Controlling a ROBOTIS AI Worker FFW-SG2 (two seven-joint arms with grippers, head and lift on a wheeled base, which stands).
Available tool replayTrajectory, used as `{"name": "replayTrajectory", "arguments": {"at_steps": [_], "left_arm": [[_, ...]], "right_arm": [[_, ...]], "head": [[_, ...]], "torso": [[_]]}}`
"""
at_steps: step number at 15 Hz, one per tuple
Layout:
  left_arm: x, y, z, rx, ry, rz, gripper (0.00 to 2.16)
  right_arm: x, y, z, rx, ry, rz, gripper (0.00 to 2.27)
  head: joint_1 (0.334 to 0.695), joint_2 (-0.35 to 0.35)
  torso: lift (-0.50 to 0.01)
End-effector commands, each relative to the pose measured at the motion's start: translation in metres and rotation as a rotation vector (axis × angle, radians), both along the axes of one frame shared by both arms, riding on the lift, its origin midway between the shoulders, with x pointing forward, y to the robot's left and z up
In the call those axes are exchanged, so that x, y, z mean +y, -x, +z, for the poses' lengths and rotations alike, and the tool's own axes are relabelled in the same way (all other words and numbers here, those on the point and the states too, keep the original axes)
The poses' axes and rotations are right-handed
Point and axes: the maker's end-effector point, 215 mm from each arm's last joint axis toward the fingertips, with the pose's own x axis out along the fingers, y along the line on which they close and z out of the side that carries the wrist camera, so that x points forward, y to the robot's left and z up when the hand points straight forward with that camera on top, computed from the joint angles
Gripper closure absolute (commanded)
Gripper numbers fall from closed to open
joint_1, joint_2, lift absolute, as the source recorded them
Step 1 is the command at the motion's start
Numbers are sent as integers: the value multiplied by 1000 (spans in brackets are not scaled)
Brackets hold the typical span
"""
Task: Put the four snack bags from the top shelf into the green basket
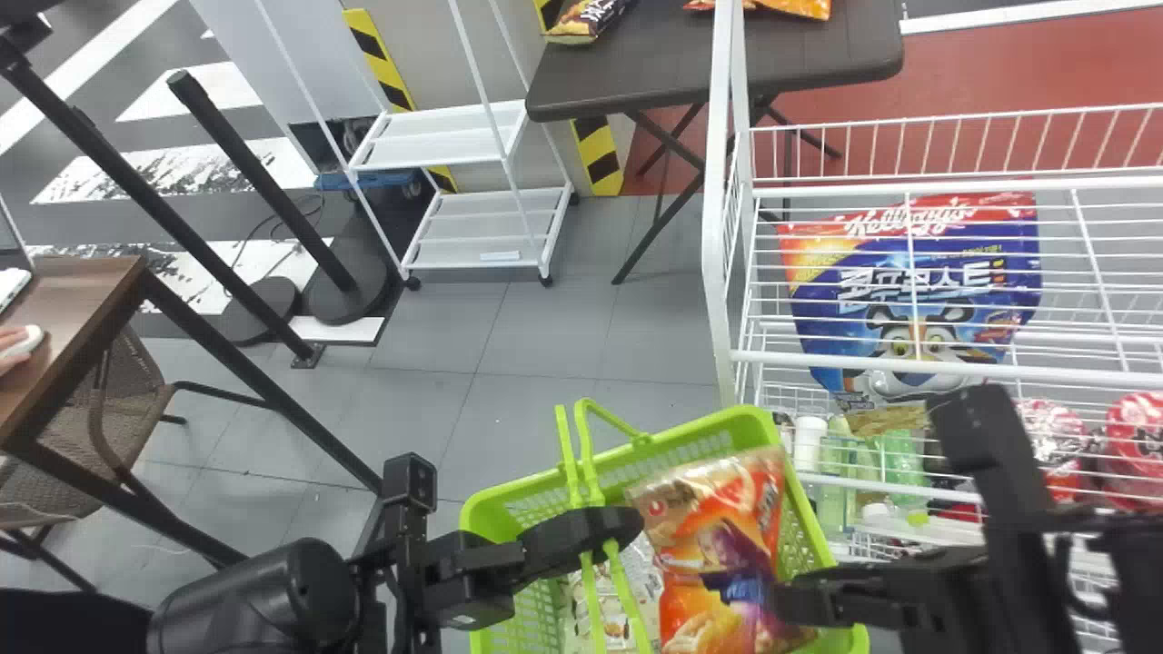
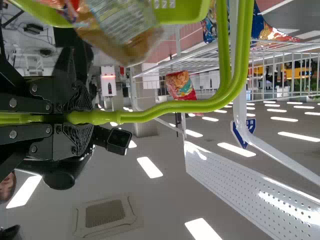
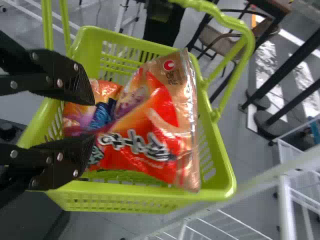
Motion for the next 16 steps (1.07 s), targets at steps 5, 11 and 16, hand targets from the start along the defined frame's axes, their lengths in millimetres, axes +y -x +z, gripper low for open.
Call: {"name": "replayTrajectory", "arguments": {"at_steps": [5,11,16], "left_arm": [[1,2,1,2,11,1,2145],[5,3,-1,6,11,12,2145],[2,2,0,6,18,8,2145]], "right_arm": [[-162,-153,90,-380,43,-428,56],[-349,-274,97,-680,388,-792,53],[-424,-324,94,-777,586,-910,53]], "head": [[695,278],[695,-62],[695,-212]], "torso": [[0],[0],[0]]}}
